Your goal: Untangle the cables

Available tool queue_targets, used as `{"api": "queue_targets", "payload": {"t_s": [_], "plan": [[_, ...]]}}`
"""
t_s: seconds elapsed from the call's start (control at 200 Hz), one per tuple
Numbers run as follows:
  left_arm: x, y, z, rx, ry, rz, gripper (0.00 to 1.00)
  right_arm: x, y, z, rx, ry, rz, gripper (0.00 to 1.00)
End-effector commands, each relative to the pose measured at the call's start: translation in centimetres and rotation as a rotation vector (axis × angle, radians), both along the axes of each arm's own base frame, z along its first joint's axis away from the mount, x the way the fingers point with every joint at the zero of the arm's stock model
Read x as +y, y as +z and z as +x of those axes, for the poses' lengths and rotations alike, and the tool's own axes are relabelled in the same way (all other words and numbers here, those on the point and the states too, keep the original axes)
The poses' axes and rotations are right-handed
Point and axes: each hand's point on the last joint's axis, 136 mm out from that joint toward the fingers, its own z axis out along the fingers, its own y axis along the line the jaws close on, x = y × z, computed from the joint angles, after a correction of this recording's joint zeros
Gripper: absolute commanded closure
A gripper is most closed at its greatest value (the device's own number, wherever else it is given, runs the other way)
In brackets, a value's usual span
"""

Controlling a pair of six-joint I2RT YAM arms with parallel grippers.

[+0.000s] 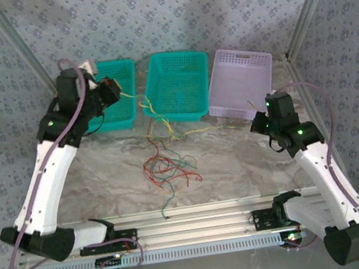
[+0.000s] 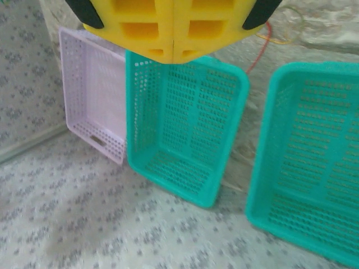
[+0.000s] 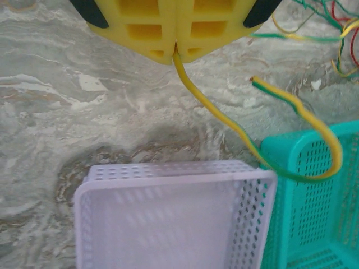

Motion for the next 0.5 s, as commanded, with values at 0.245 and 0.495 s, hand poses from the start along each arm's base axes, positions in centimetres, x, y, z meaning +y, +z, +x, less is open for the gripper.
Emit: {"api": "queue_targets", "payload": {"t_s": [0.245, 0.495], "plan": [[8.0, 1.9, -2.5, -0.053, 0.195, 0.099, 1.0, -5.3, 0.1, -2.1, -0.021, -0.245, -0.01, 1.0], [10.9, 2.6, -3.7, -0.083, 0.294, 0.163, 1.0, -7.5, 0.5, -3.5, -0.064, -0.366, -0.016, 1.0]]}}
